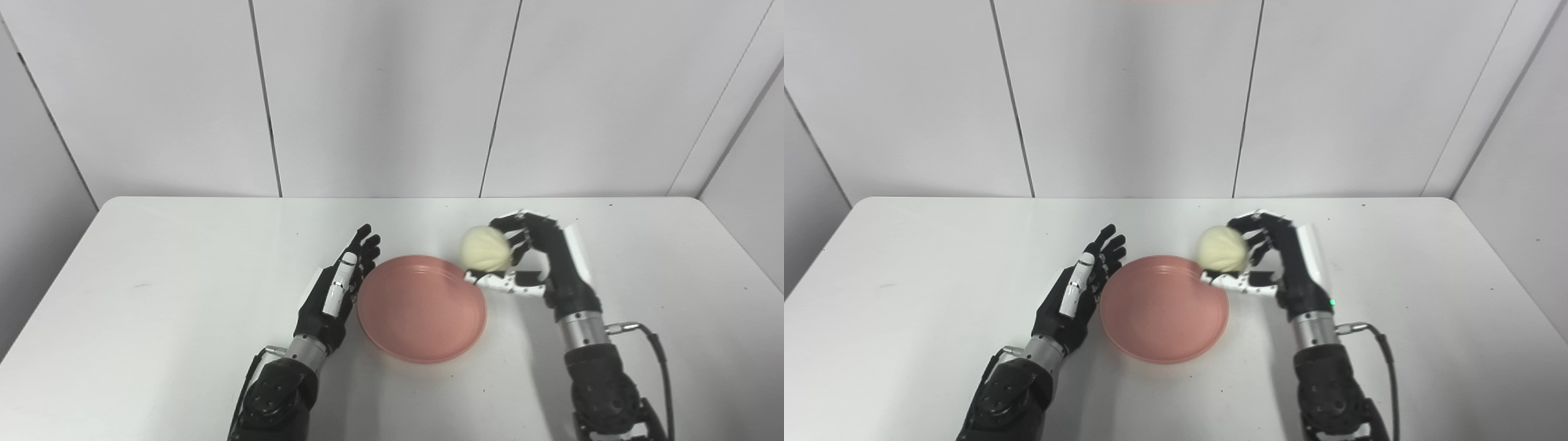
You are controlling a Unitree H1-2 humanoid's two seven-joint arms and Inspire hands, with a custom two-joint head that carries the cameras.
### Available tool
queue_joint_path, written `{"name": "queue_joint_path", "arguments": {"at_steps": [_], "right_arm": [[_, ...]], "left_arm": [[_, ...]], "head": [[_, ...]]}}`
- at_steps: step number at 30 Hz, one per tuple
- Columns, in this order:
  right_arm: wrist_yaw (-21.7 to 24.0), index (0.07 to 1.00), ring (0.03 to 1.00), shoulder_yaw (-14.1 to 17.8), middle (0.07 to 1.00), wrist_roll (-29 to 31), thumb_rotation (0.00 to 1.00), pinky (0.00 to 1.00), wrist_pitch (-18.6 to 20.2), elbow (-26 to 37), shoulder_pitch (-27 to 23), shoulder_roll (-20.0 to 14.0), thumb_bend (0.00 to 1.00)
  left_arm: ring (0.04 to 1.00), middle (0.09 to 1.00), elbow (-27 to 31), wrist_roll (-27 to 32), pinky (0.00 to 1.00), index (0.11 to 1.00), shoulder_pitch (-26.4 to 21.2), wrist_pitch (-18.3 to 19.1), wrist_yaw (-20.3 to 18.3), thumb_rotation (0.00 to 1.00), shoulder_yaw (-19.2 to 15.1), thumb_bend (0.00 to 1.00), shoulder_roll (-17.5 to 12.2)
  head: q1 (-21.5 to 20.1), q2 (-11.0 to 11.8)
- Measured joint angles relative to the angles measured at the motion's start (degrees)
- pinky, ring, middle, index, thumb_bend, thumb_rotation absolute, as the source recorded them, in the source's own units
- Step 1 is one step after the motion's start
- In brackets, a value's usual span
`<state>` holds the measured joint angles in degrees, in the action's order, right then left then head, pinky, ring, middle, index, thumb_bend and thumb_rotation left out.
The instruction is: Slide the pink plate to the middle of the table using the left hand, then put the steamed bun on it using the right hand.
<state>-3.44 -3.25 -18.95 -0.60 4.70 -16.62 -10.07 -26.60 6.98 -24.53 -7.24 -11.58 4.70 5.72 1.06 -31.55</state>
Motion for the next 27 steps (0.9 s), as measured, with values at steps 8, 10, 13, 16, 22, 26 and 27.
{"name": "queue_joint_path", "arguments": {"at_steps": [8,10,13,16,22,26,27], "right_arm": [[0.32,0.446,0.45,-3.8,0.541,-2.8,0.0,0.27,-0.02,-3.21,0.38,2.75,0.51],[0.32,0.447,0.451,-4.07,0.541,-2.97,0.0,0.28,-0.02,-5.01,0.66,2.77,0.51],[0.18,0.45,0.451,-4.4,0.54,-4.3,0.0,0.28,-0.03,-6.24,0.91,2.73,0.51],[0.08,0.453,0.452,-4.91,0.54,-5.34,0.0,0.29,-0.03,-6.25,0.92,2.7,0.51],[0.07,0.453,0.454,-5.65,0.541,-6.58,0.0,0.31,-0.8,-8.39,0.86,2.45,0.51],[-0.03,0.459,0.439,-5.93,0.55,-7.46,0.0,0.33,-1.81,-9.6,0.86,2.15,0.51],[-0.03,0.463,0.43,-6.04,0.555,-7.61,0.0,0.35,-2.1,-9.71,0.86,2.07,0.51]], "left_arm": [[0.962,0.95,1.82,0.07,0.99,0.938,1.01,0.12,-0.1,1.0,0.24,0.45,-0.01],[0.96,0.948,1.77,0.2,0.99,0.939,1.01,0.11,-0.24,1.0,0.23,0.46,-0.05],[0.96,0.948,1.83,0.3,0.99,0.938,1.14,0.13,-0.32,0.99,0.17,0.45,-0.21],[0.956,0.944,1.79,0.31,0.98,0.933,1.15,0.23,-0.5,0.98,0.14,0.46,-0.34],[0.957,0.943,1.81,0.35,0.99,0.93,1.14,0.25,-0.75,0.97,0.04,0.46,-0.32],[0.958,0.941,1.89,0.88,0.99,0.927,1.15,0.44,-1.0,0.96,-0.1,0.46,-0.32],[0.958,0.941,2.01,0.95,0.99,0.926,1.15,0.66,-1.12,0.96,-0.12,0.47,-0.32]], "head": [[-2.64,-0.27],[-2.64,-0.35],[-2.9,-0.27],[-3.08,-0.27],[-3.61,-0.18],[-4.05,-0.18],[-4.05,-0.18]]}}
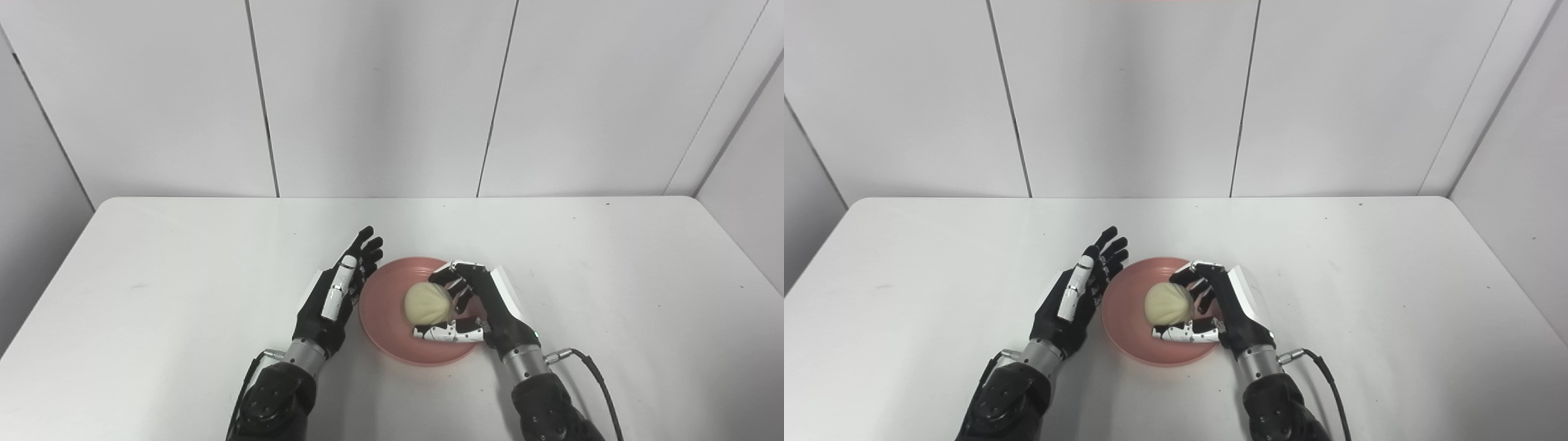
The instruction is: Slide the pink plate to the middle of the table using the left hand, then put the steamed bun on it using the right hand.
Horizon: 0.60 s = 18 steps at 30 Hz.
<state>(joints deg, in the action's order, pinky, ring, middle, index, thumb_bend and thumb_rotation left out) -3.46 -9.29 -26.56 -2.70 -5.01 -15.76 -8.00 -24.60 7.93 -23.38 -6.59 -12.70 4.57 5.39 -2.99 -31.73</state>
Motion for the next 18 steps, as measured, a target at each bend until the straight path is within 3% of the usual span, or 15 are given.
{"name": "queue_joint_path", "arguments": {"at_steps": [5,7,9,11,12,14,18], "right_arm": [[0.26,0.469,0.454,-0.95,0.552,-2.14,0.0,0.48,-0.03,0.05,-0.01,-0.48,0.51],[1.39,0.49,0.672,-2.19,0.704,-3.58,0.1,0.59,-0.02,0.43,-0.03,-1.49,0.51],[2.76,0.496,0.767,-2.95,0.774,-4.08,0.13,0.67,0.0,1.53,-0.03,-2.5,0.51],[3.17,0.498,0.802,-2.98,0.804,-4.23,0.14,0.7,0.1,2.71,-0.03,-2.91,0.51],[3.66,0.653,0.831,-3.02,0.829,-4.28,0.16,0.73,0.16,3.41,-0.03,-3.09,0.56],[4.97,0.766,0.867,-3.32,0.861,-4.24,0.24,0.76,0.16,4.12,-0.04,-3.51,0.6],[7.78,0.834,0.92,-3.73,0.909,-3.93,0.37,0.84,0.16,4.1,-0.04,-4.52,0.63]], "left_arm": [[0.956,0.941,0.41,0.37,0.99,0.926,0.07,1.13,-0.21,0.96,0.01,0.46,-0.09],[0.957,0.943,0.4,0.5,0.98,0.929,0.06,1.13,-0.22,0.97,0.01,0.44,-0.09],[0.956,0.943,0.41,0.47,0.98,0.93,0.07,1.12,-0.22,0.99,0.05,0.44,-0.09],[0.957,0.945,0.42,0.37,0.98,0.933,0.09,1.09,-0.22,1.0,0.13,0.43,-0.16],[0.958,0.946,0.44,0.29,0.98,0.935,0.09,1.08,-0.22,1.0,0.17,0.43,-0.17],[0.958,0.947,0.49,0.28,0.98,0.937,0.11,1.08,-0.22,1.0,0.26,0.45,-0.22],[0.958,0.946,0.64,0.29,0.99,0.934,0.2,1.08,-0.22,1.0,0.27,0.43,-0.23]], "head": [[-0.18,-0.17],[-0.18,-0.18],[-0.18,-0.26],[-0.18,-0.26],[-0.09,-0.18],[-0.09,-0.35],[-0.18,-0.35]]}}
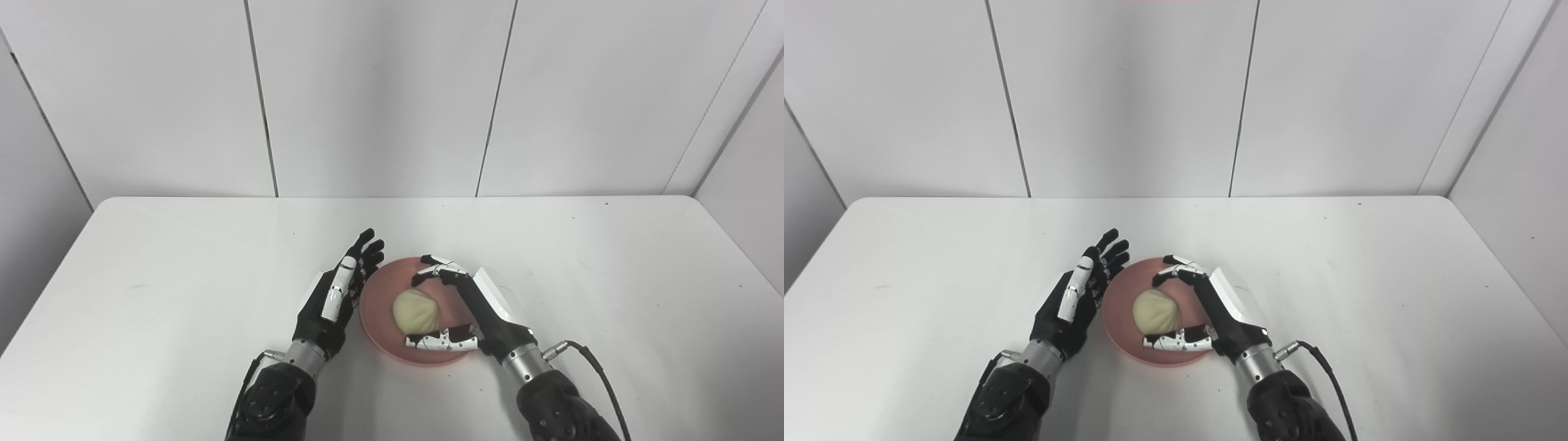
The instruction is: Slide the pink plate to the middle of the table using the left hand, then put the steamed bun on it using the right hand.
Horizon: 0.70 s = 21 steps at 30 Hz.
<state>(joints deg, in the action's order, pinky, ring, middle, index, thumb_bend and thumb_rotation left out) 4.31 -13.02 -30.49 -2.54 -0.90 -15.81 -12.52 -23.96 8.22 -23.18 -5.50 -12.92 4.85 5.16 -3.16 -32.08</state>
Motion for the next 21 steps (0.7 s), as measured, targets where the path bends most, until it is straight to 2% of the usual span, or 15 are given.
{"name": "queue_joint_path", "arguments": {"at_steps": [1,4,7,12,16,19,21], "right_arm": [[0.43,0.836,0.922,-0.1,0.91,0.0,0.38,0.85,0.0,0.0,0.0,-0.3,0.63],[2.67,0.855,0.944,-0.26,0.947,0.04,0.49,0.85,0.17,0.22,-0.01,-1.16,0.65],[4.48,0.863,0.958,-0.22,0.965,0.34,0.55,0.88,1.33,0.6,-0.01,-1.42,0.66],[5.27,0.884,0.983,-0.21,0.99,0.49,0.59,0.91,1.87,0.75,-0.01,-1.44,0.68],[3.83,0.953,1.0,-0.01,1.0,0.47,0.67,0.92,1.14,0.05,-0.01,-1.5,0.69],[1.75,0.985,0.993,0.55,1.0,0.7,0.73,0.9,-1.05,-1.13,0.0,-1.48,0.71],[-0.93,0.996,0.988,1.57,1.0,0.9,0.73,0.89,-3.26,-2.52,0.0,-1.0,0.69]], "left_arm": [[0.958,0.946,0.04,0.01,0.99,0.934,0.02,0.0,0.0,1.0,0.0,0.43,0.0],[0.958,0.945,0.06,0.02,0.99,0.929,0.04,0.01,0.0,1.0,-0.01,0.44,-0.01],[0.959,0.946,0.03,0.02,0.99,0.931,0.04,0.01,0.0,1.0,-0.01,0.44,-0.02],[0.963,0.949,0.05,0.05,1.0,0.933,0.04,0.02,-0.03,1.0,-0.01,0.44,-0.02],[0.964,0.949,0.06,0.07,1.0,0.934,0.04,0.04,-0.04,0.99,-0.03,0.45,-0.02],[0.965,0.95,0.08,0.07,1.0,0.934,0.04,0.05,-0.04,1.0,-0.06,0.44,-0.03],[0.969,0.953,0.24,0.05,1.0,0.937,0.1,0.11,-0.02,1.0,-0.09,0.44,-0.03]], "head": [[0.0,0.0],[0.0,-0.09],[0.09,-0.26],[0.09,-0.26],[0.09,-0.26],[0.0,-0.26],[0.0,-0.26]]}}
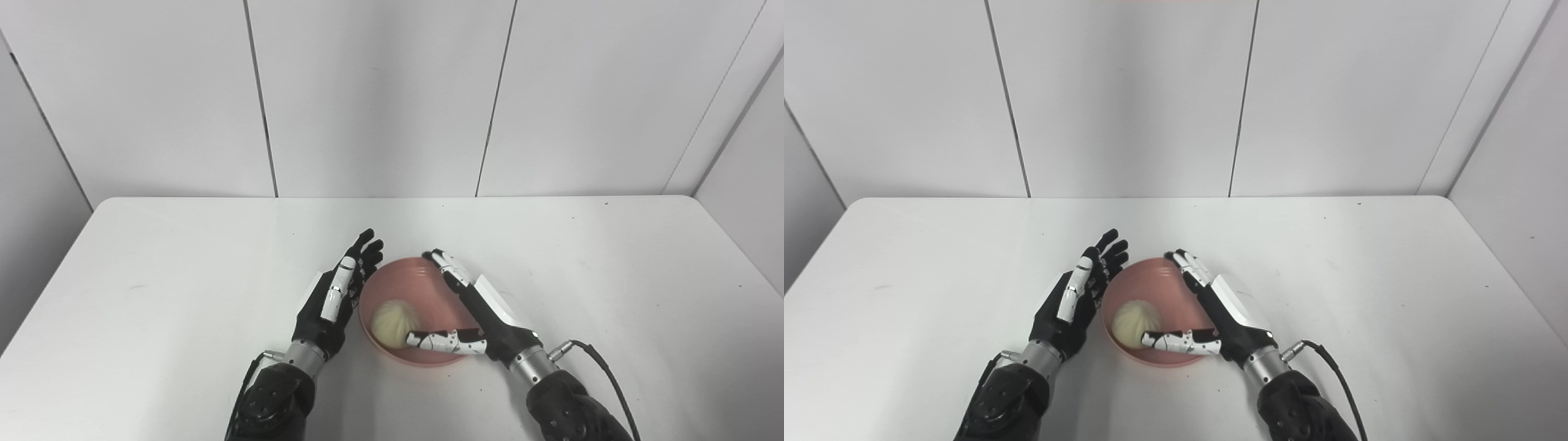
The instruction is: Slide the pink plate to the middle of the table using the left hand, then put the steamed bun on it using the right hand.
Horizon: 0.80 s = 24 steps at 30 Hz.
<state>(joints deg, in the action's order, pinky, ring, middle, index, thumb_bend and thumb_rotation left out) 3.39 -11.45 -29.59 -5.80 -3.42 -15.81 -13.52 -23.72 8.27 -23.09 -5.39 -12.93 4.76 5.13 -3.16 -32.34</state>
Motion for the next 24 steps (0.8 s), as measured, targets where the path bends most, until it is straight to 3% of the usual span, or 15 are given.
{"name": "queue_joint_path", "arguments": {"at_steps": [6,10,13,20,24], "right_arm": [[-8.62,1.0,1.0,2.83,1.0,1.34,0.72,0.94,-7.35,-4.48,0.0,2.37,0.65],[-12.87,1.0,1.0,4.89,1.0,2.15,0.81,0.99,-11.15,-6.27,-0.09,3.7,0.66],[-15.52,1.0,1.0,6.48,1.0,2.9,0.83,1.0,-12.98,-7.12,-0.51,4.23,0.61],[-15.36,1.0,1.0,8.97,1.0,7.95,0.89,1.0,-12.86,-7.91,-0.92,4.66,0.55],[-14.09,1.0,1.0,9.72,1.0,10.31,0.9,0.99,-10.45,-7.84,-0.92,4.67,0.57]], "left_arm": [[0.979,0.964,0.25,0.0,1.0,0.948,0.15,-0.03,0.06,1.0,-0.28,0.47,-0.07],[0.997,0.983,0.27,-0.16,1.0,0.959,0.18,-0.35,0.76,1.0,-0.48,0.48,-0.05],[1.0,0.994,0.29,-1.21,1.0,0.964,0.27,-1.23,1.79,1.0,-0.53,0.46,-0.11],[1.0,0.999,0.45,-2.57,1.0,0.984,0.56,-4.77,4.06,1.0,-0.65,0.44,-0.03],[1.0,0.998,0.0,-3.13,1.0,0.987,0.52,-5.58,4.44,0.99,-0.6,0.44,-0.04]], "head": [[0.0,0.0],[-0.09,0.18],[-0.09,0.26],[-0.18,0.26],[-0.18,0.26]]}}
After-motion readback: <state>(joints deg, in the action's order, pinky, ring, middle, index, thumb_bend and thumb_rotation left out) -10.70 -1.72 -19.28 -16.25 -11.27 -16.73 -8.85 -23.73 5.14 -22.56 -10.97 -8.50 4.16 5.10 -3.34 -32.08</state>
